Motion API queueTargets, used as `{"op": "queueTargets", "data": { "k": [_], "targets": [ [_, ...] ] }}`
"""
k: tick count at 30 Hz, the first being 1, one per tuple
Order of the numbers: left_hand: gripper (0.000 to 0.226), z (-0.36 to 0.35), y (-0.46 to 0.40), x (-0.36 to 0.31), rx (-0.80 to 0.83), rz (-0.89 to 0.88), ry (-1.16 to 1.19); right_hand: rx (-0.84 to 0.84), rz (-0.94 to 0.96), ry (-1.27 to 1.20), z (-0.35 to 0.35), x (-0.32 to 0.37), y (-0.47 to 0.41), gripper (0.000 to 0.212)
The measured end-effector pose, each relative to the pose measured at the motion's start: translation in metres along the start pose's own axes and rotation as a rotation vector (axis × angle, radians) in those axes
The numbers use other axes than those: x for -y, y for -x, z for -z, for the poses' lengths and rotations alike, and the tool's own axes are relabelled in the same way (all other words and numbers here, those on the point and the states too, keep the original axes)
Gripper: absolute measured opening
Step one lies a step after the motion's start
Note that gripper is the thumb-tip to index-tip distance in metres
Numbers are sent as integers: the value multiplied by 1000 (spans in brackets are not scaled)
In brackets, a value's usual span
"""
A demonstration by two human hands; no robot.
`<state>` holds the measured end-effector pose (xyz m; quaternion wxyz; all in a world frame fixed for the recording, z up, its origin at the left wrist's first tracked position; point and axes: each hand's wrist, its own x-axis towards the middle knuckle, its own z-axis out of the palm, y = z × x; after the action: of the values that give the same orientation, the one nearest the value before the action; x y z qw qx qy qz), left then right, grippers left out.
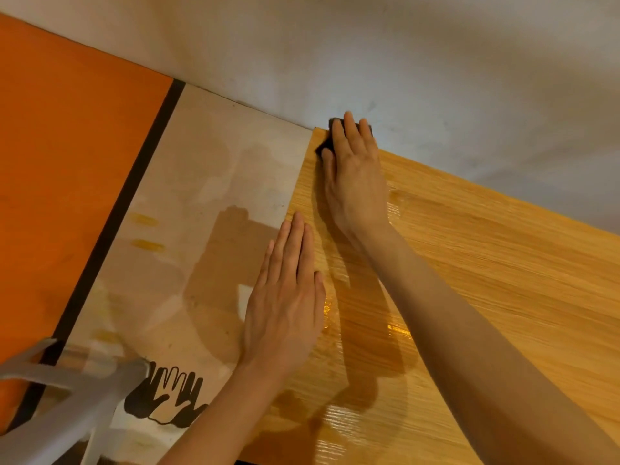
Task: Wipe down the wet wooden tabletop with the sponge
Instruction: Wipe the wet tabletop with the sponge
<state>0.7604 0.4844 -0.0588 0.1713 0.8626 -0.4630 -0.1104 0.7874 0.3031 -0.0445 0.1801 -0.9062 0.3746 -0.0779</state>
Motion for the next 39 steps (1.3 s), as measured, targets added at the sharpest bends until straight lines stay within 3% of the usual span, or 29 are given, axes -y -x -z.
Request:
{"op": "queueTargets", "data": {
  "k": [5, 7, 13, 19, 21, 26, 32, 39],
  "targets": [
    [58, -2, -1, 1, -17, -9, 11, 40, 137, -19, 11, -8, 101, 45],
    [58, -3, -2, 1, -17, -13, 5, 61, 151, 1, 12, -15, 100, 45],
    [58, -3, 0, 2, -11, -7, 14, -47, -133, -2, 8, -28, 22, 47],
    [59, -2, 0, 0, -23, -7, 17, 27, 55, -21, 20, -24, 145, 48],
    [59, -1, -1, 0, -19, -6, 18, 54, 73, -10, 23, -37, 124, 48],
    [57, 0, -1, 0, -19, -1, 26, -56, -182, -81, 19, -49, 33, 47],
    [59, 1, 1, -2, -1, 18, 1, 54, 20, -66, 30, -45, 144, 50],
    [57, -2, 1, -1, -31, 40, 55, 127, 190, -57, 19, -40, 16, 49]
  ]
}}
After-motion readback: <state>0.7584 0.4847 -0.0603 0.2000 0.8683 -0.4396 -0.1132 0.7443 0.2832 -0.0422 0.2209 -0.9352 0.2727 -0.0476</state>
